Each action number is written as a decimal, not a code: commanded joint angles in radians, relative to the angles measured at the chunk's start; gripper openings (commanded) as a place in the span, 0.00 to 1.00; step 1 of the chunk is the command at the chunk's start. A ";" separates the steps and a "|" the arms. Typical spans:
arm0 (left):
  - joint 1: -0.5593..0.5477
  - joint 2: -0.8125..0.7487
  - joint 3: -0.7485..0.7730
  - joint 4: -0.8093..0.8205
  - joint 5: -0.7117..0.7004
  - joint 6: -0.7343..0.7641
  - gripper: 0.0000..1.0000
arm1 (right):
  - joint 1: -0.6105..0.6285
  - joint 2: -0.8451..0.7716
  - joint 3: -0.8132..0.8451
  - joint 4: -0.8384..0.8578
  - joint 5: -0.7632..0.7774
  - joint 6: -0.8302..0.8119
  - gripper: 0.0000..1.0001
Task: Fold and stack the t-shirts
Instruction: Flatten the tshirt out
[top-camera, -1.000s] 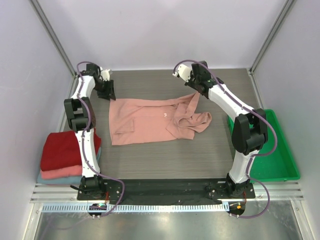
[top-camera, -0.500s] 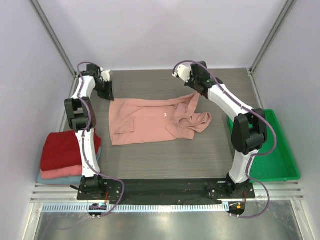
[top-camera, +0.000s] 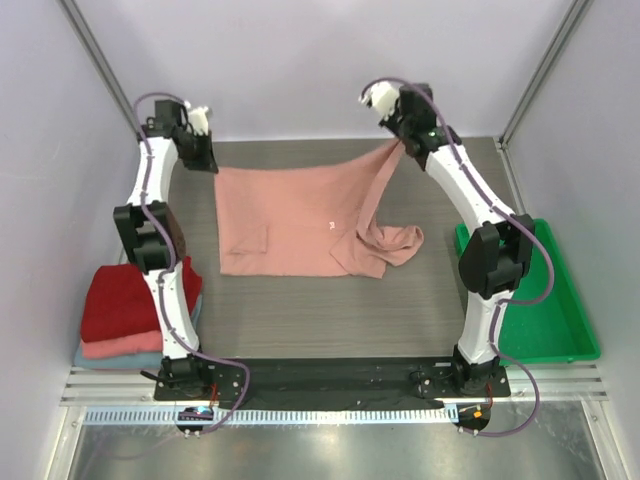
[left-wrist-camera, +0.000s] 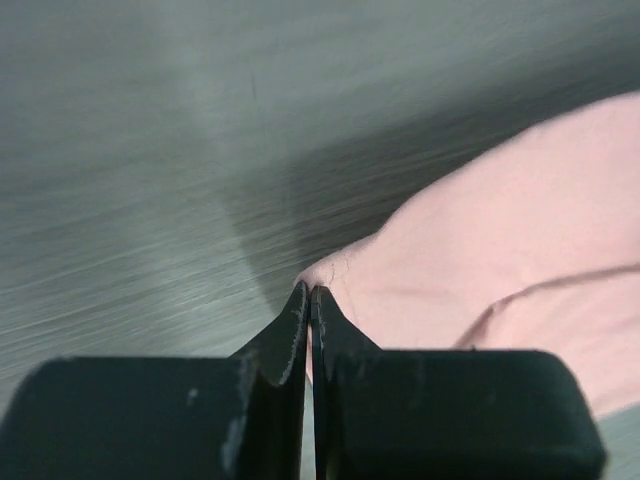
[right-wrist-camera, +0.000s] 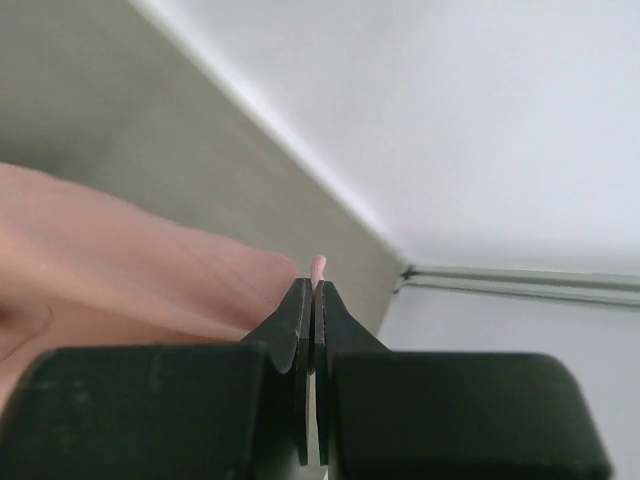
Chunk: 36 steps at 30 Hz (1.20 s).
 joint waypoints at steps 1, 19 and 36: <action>0.008 -0.256 0.118 0.059 0.042 -0.032 0.00 | -0.038 -0.038 0.212 0.019 0.000 0.067 0.01; 0.008 -0.694 0.107 0.121 0.027 -0.062 0.00 | -0.038 -0.354 0.293 0.090 -0.092 0.072 0.01; 0.015 -1.004 0.092 0.139 -0.019 -0.062 0.00 | -0.036 -0.686 0.442 0.036 -0.267 -0.060 0.01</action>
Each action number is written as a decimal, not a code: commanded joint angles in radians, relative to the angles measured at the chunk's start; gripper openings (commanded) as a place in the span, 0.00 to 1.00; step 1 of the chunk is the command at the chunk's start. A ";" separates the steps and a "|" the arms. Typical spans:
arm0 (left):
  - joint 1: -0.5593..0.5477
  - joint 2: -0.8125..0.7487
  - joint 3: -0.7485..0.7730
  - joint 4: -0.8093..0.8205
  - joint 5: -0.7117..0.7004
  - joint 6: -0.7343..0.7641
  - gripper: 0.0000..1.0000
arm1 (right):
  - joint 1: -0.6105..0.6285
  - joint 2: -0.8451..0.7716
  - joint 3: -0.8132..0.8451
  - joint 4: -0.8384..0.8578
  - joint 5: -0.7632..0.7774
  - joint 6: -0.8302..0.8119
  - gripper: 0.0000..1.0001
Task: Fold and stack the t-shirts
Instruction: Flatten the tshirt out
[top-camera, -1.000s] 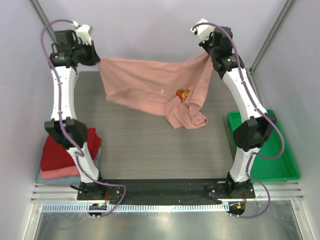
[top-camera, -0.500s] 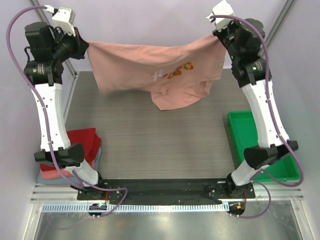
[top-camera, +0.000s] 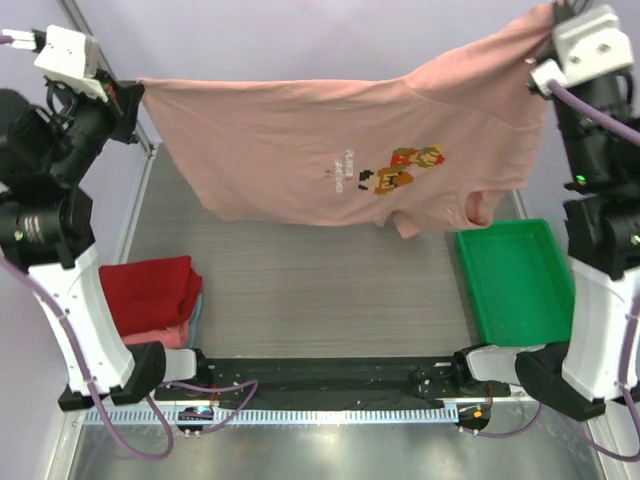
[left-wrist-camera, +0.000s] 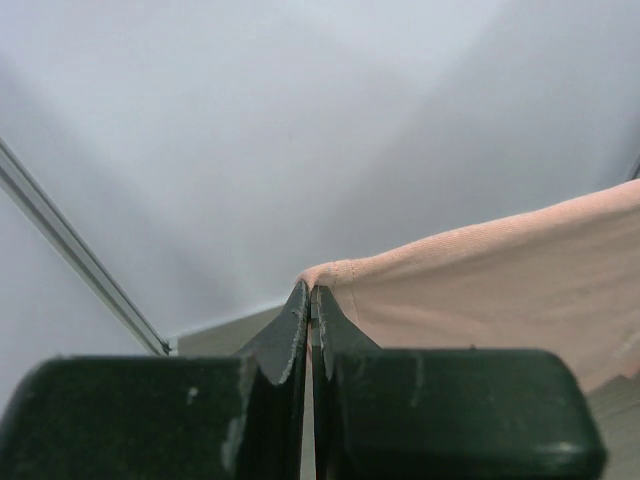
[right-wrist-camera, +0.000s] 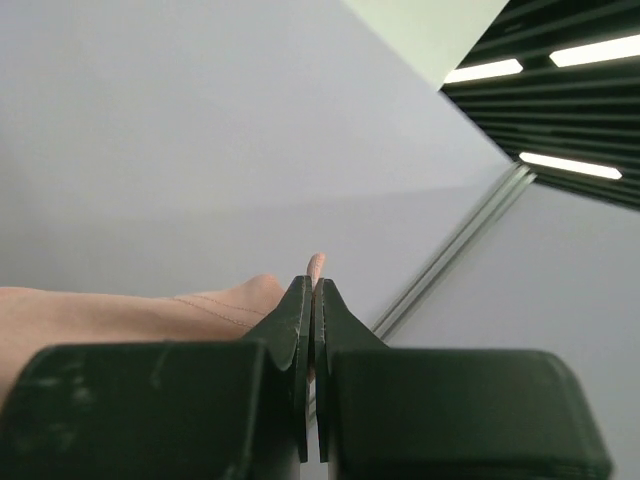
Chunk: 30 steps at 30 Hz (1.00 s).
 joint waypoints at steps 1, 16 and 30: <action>0.011 -0.050 0.021 0.057 -0.032 -0.001 0.00 | -0.002 -0.049 0.086 0.038 -0.045 -0.054 0.01; 0.028 -0.045 -0.148 0.077 -0.026 0.057 0.00 | 0.000 -0.099 -0.237 0.150 -0.066 -0.120 0.01; 0.004 0.240 -0.590 0.178 0.045 0.137 0.00 | -0.006 0.120 -0.774 0.367 -0.024 -0.149 0.01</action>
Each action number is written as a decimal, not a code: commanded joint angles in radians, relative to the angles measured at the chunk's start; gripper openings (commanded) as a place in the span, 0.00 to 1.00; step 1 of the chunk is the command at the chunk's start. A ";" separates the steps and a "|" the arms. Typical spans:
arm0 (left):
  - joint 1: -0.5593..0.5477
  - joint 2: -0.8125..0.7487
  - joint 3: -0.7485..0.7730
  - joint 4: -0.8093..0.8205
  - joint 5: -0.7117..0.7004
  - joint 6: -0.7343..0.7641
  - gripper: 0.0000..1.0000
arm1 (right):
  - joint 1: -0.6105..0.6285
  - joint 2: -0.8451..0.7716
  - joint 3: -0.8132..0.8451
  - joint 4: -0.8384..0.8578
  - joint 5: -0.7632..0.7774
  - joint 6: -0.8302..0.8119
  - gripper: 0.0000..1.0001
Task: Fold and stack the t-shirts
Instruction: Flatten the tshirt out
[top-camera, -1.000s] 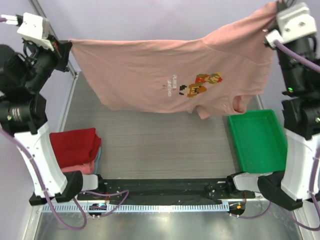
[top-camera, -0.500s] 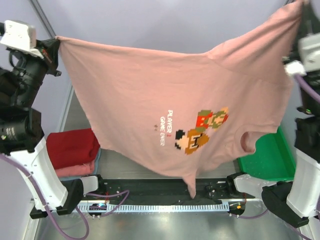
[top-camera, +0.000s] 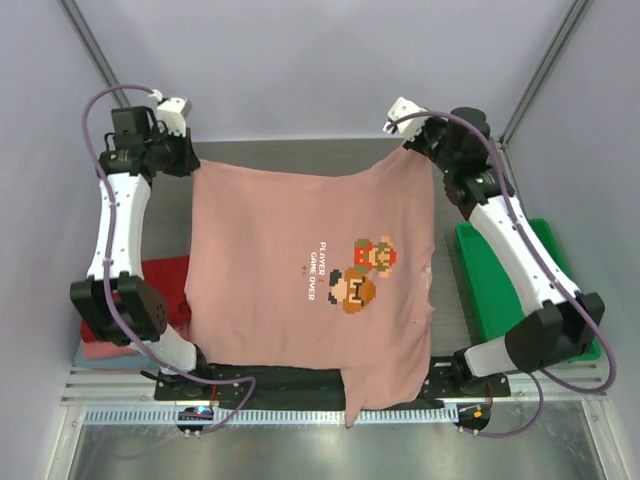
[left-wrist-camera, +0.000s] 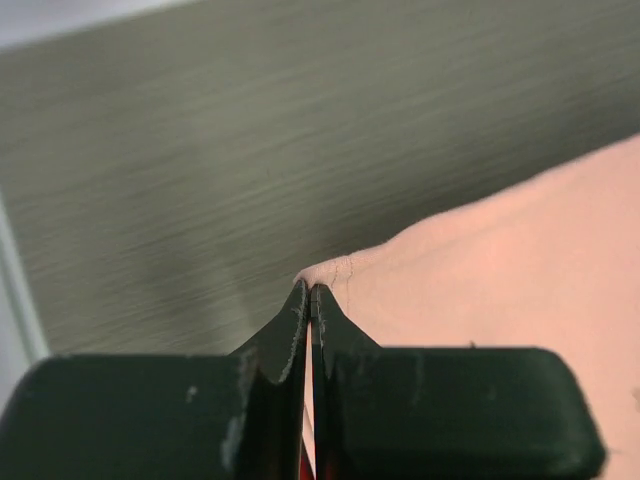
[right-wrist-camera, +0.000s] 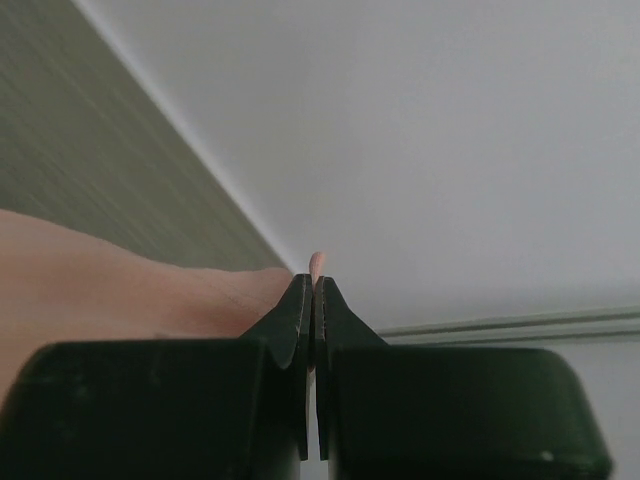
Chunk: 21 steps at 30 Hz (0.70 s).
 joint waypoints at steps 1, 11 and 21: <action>-0.018 0.054 -0.009 0.105 0.035 0.020 0.00 | -0.006 0.054 -0.042 0.175 0.021 -0.026 0.01; -0.031 0.455 0.160 0.147 -0.012 -0.006 0.00 | -0.049 0.534 0.096 0.262 0.114 -0.083 0.01; -0.035 0.731 0.419 0.196 -0.076 -0.021 0.00 | -0.087 0.968 0.542 0.212 0.191 -0.062 0.01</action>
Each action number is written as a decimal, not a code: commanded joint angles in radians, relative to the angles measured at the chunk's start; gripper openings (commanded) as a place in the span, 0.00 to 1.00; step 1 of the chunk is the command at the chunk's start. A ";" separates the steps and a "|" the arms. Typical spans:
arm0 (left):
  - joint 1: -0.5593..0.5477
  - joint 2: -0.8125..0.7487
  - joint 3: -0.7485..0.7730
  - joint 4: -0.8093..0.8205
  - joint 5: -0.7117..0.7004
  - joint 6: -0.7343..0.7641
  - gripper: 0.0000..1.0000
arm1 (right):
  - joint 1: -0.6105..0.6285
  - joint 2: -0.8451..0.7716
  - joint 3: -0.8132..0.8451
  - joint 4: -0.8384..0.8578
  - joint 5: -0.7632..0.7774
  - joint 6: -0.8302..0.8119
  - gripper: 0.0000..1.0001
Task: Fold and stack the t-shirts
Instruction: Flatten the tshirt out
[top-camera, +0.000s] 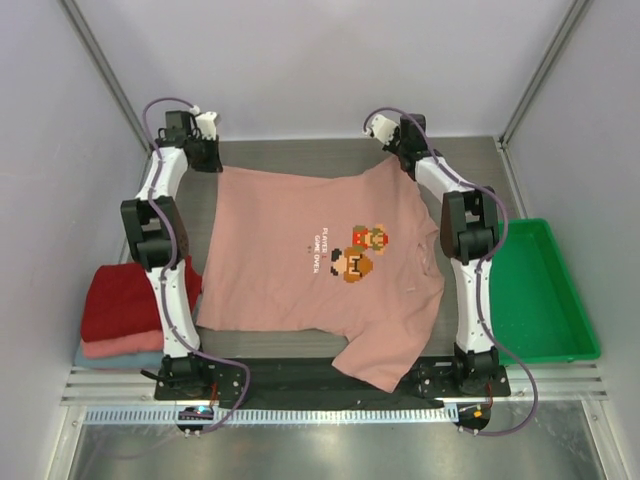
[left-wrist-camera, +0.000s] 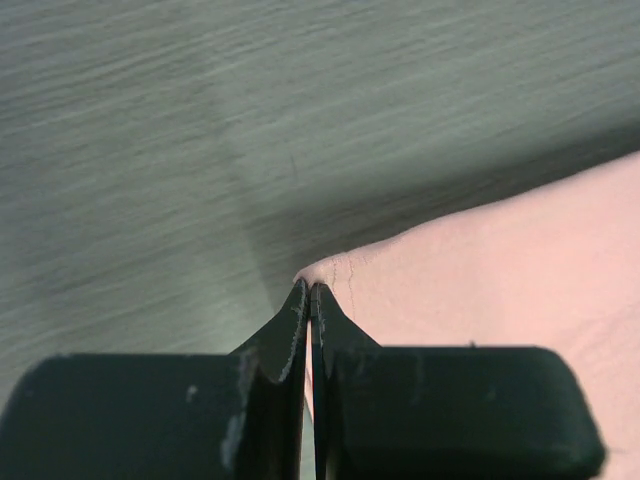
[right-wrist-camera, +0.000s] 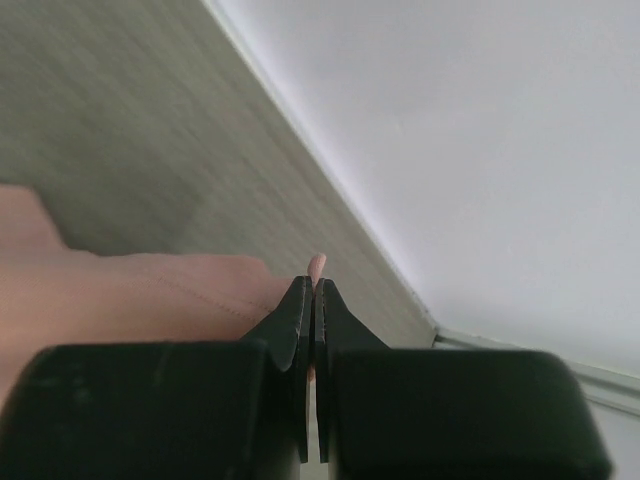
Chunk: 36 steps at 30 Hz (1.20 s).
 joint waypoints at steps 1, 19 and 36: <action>-0.002 0.040 0.077 0.074 -0.037 -0.005 0.00 | -0.005 0.067 0.195 0.044 0.046 0.004 0.01; -0.025 0.063 0.182 0.112 -0.005 -0.059 0.00 | -0.003 0.183 0.360 0.022 0.045 0.020 0.01; -0.026 -0.179 -0.045 0.002 -0.011 0.079 0.00 | 0.005 -0.229 -0.076 -0.054 0.014 0.075 0.01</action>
